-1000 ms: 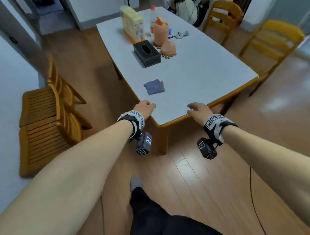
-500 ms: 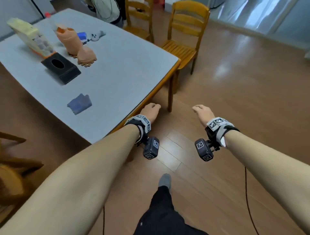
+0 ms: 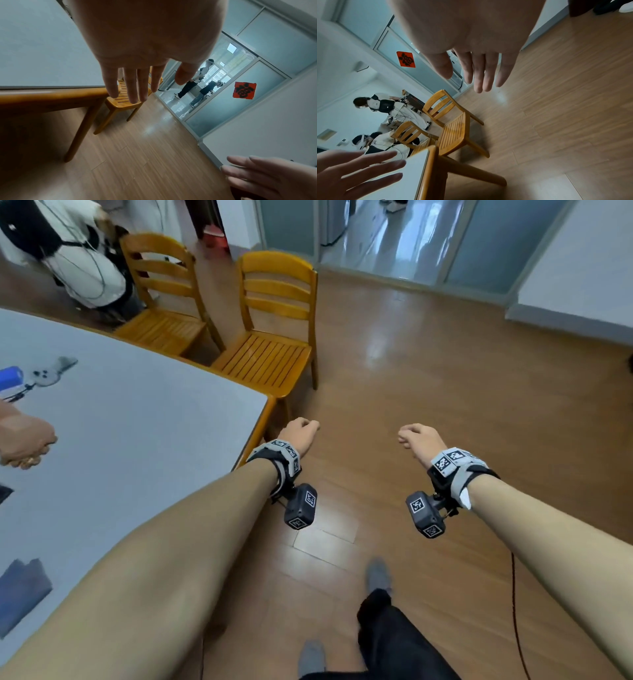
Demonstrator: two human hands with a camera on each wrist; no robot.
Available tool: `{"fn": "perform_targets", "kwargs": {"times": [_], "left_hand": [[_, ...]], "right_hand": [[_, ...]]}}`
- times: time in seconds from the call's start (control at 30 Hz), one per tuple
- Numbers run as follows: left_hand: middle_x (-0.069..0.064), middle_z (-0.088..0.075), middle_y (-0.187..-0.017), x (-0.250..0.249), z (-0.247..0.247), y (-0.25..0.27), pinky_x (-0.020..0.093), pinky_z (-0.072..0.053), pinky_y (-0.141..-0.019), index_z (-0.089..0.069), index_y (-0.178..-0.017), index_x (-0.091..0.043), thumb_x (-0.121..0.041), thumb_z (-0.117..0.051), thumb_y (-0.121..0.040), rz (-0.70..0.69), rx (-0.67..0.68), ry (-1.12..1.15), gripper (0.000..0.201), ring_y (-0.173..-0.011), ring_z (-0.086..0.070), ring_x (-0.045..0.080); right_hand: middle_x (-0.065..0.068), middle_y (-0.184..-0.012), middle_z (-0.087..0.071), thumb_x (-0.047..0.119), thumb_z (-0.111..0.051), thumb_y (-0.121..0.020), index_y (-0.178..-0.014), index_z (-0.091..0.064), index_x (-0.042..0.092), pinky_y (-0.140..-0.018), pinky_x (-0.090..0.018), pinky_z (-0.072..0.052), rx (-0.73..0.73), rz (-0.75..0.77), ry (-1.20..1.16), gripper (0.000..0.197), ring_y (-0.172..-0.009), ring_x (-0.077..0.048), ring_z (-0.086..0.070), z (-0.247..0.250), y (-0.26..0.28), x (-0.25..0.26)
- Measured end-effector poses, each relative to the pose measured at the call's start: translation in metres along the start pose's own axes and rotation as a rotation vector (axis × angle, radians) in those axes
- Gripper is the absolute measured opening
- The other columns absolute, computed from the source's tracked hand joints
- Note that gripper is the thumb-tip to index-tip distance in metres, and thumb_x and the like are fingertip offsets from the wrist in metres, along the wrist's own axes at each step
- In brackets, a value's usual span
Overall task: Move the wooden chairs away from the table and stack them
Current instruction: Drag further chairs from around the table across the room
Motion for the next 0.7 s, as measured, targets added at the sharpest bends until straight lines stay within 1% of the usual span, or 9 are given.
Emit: {"fn": "perform_targets", "kwargs": {"times": [0.03,0.1,0.2,0.27,0.33,0.43,0.53,0.63,0.7], "left_hand": [[0.008,-0.064,-0.126,-0.013,-0.002,-0.023,0.042,-0.043,-0.102,-0.062,-0.127,-0.016,-0.041,-0.047,-0.094,0.002,-0.002,-0.01,0.044,-0.113,-0.057,0.031],[0.008,-0.062,-0.13,-0.042,-0.006,-0.071,0.038,-0.043,-0.101,-0.061,-0.13,-0.016,-0.04,-0.047,-0.095,0.003,-0.009,-0.015,0.044,-0.116,-0.056,0.031],[0.008,-0.059,-0.133,-0.082,-0.006,-0.144,0.035,-0.04,-0.099,-0.06,-0.132,-0.016,-0.038,-0.048,-0.097,0.03,-0.034,-0.028,0.044,-0.12,-0.054,0.031],[0.008,-0.059,-0.134,-0.111,0.004,-0.187,0.036,-0.042,-0.101,-0.06,-0.132,-0.015,-0.038,-0.048,-0.097,0.047,-0.069,-0.007,0.044,-0.12,-0.054,0.03],[0.008,-0.062,-0.13,-0.14,0.016,-0.231,0.038,-0.044,-0.101,-0.061,-0.13,-0.015,-0.038,-0.048,-0.096,0.064,-0.114,0.012,0.043,-0.116,-0.056,0.029],[0.007,-0.064,-0.125,-0.172,0.033,-0.29,0.036,-0.044,-0.095,-0.063,-0.127,-0.015,-0.037,-0.048,-0.096,0.099,-0.154,0.046,0.041,-0.112,-0.057,0.028],[0.007,-0.063,-0.126,-0.196,0.053,-0.355,0.033,-0.042,-0.091,-0.063,-0.127,-0.016,-0.038,-0.049,-0.096,0.141,-0.174,0.07,0.04,-0.112,-0.056,0.027],[0.005,-0.06,-0.133,-0.211,0.072,-0.433,0.034,-0.041,-0.099,-0.06,-0.132,-0.017,-0.044,-0.053,-0.093,0.177,-0.166,0.066,0.048,-0.121,-0.055,0.028],[0.006,-0.059,-0.136,-0.224,0.084,-0.49,0.038,-0.041,-0.103,-0.058,-0.135,-0.017,-0.047,-0.053,-0.091,0.17,-0.152,0.062,0.054,-0.123,-0.054,0.028]], "right_hand": [[0.0,-0.107,-0.072,0.044,-0.056,-0.073,-0.093,-0.066,0.029,-0.079,-0.034,-0.045,0.006,0.009,0.015,0.027,-0.106,-0.025,-0.065,0.006,-0.023,0.008],[-0.002,-0.114,-0.071,0.039,-0.059,-0.082,-0.106,-0.067,0.027,-0.087,-0.036,-0.048,0.016,0.045,0.039,0.028,-0.108,-0.024,-0.064,0.016,-0.073,0.026],[-0.002,-0.116,-0.069,0.031,-0.06,-0.089,-0.114,-0.068,0.021,-0.094,-0.036,-0.049,0.029,0.085,0.081,0.028,-0.11,-0.024,-0.063,0.029,-0.16,0.056],[-0.003,-0.117,-0.069,0.03,-0.06,-0.09,-0.115,-0.068,0.02,-0.097,-0.037,-0.048,0.076,0.119,0.106,0.028,-0.112,-0.025,-0.063,0.034,-0.215,0.09],[-0.002,-0.115,-0.069,0.028,-0.06,-0.091,-0.116,-0.068,0.02,-0.096,-0.035,-0.048,0.111,0.159,0.133,0.028,-0.111,-0.024,-0.063,0.041,-0.269,0.13],[-0.002,-0.108,-0.069,0.026,-0.061,-0.09,-0.115,-0.069,0.02,-0.091,-0.031,-0.046,0.122,0.202,0.172,0.026,-0.11,-0.025,-0.064,0.049,-0.341,0.185],[-0.003,-0.113,-0.07,0.025,-0.06,-0.09,-0.113,-0.069,0.022,-0.095,-0.033,-0.048,0.181,0.24,0.214,0.024,-0.109,-0.024,-0.064,0.044,-0.413,0.245],[-0.003,-0.113,-0.07,0.025,-0.06,-0.09,-0.108,-0.067,0.024,-0.096,-0.034,-0.047,0.223,0.279,0.253,0.02,-0.108,-0.024,-0.063,0.028,-0.489,0.298],[-0.004,-0.113,-0.07,0.025,-0.061,-0.09,-0.107,-0.067,0.025,-0.097,-0.035,-0.048,0.248,0.305,0.268,0.019,-0.108,-0.024,-0.063,0.013,-0.542,0.332]]}}
Point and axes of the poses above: each hand's wrist, its own y-axis away from the middle knuckle, its own z-axis out of the back of the hand, x = y × z, the point moved 8 cm from there along -y, towards the middle knuckle
